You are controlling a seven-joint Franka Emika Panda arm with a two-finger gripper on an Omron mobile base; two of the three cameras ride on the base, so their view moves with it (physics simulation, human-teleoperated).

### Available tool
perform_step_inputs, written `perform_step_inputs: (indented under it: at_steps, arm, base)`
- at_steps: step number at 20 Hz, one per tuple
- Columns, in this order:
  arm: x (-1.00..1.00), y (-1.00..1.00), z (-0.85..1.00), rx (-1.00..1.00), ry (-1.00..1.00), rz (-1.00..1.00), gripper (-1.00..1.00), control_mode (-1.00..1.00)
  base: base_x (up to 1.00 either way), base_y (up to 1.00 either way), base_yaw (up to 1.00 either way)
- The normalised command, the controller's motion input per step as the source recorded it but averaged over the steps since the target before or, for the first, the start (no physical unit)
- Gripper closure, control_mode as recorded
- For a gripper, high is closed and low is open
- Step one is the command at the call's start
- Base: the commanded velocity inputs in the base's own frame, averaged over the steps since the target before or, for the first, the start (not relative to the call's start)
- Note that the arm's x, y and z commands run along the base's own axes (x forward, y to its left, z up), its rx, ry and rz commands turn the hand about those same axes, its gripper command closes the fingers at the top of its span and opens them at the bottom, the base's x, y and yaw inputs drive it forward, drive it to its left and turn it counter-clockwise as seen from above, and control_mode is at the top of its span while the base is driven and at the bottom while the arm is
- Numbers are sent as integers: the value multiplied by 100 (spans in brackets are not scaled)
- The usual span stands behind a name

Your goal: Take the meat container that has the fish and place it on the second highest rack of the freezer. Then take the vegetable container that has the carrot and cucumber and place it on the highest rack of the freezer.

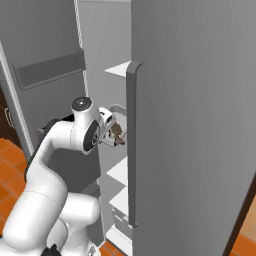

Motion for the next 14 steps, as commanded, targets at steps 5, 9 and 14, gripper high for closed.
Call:
perform_step_inputs:
  at_steps: [5, 9, 14]
  arm:
    - [47, -23, 0, 0, 0, 0, 100, -100]
    - [51, -18, 0, 0, 0, 0, 100, -100]
    - [56, -7, -2, 0, 0, 0, 100, -100]
  base:
    - [0, 0, 0]
    - [0, 0, 0]
    - [0, 0, 0]
